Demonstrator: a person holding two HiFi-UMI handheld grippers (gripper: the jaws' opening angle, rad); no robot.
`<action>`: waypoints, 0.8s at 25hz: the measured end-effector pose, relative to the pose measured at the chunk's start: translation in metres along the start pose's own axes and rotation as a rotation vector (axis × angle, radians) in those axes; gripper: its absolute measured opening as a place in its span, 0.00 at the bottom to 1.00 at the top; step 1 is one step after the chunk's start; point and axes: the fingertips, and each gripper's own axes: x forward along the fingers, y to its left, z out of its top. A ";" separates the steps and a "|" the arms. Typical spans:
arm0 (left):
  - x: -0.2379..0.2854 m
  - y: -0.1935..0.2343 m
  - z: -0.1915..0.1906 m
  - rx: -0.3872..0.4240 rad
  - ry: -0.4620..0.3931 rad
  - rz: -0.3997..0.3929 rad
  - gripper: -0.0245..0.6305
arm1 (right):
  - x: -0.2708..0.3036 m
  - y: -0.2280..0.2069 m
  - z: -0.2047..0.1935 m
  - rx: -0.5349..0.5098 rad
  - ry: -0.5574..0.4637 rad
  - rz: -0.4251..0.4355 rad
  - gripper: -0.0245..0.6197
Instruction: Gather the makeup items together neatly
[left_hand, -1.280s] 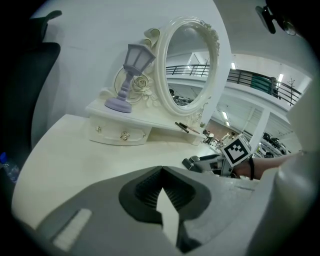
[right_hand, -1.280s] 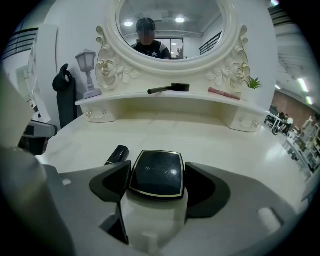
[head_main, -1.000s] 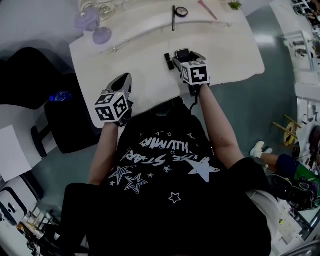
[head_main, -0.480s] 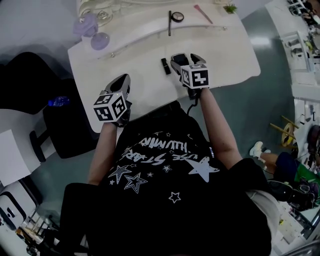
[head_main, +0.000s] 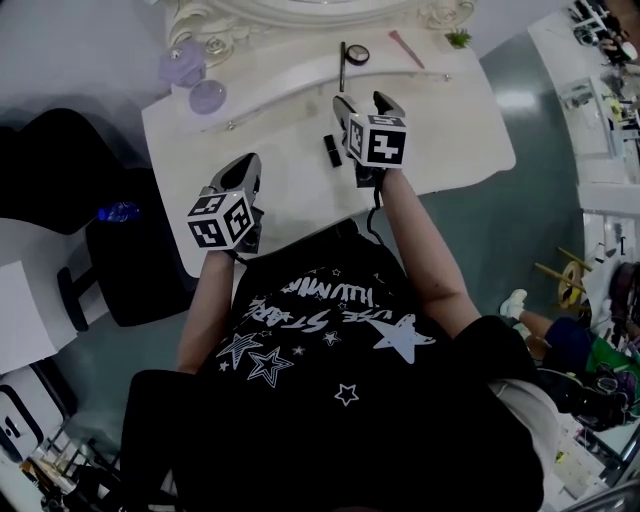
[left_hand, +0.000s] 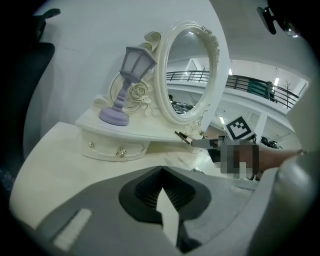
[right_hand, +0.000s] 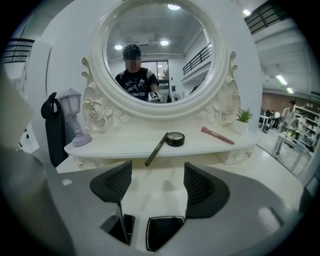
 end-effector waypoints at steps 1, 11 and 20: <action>0.000 0.001 0.002 -0.002 -0.003 0.002 0.04 | 0.003 0.002 0.005 0.000 -0.003 -0.008 0.58; -0.004 0.023 0.015 0.034 -0.016 0.041 0.04 | 0.035 0.015 0.024 0.062 0.009 -0.051 0.43; -0.001 0.031 0.009 -0.003 0.005 0.040 0.04 | 0.044 0.009 0.021 0.088 0.033 -0.100 0.31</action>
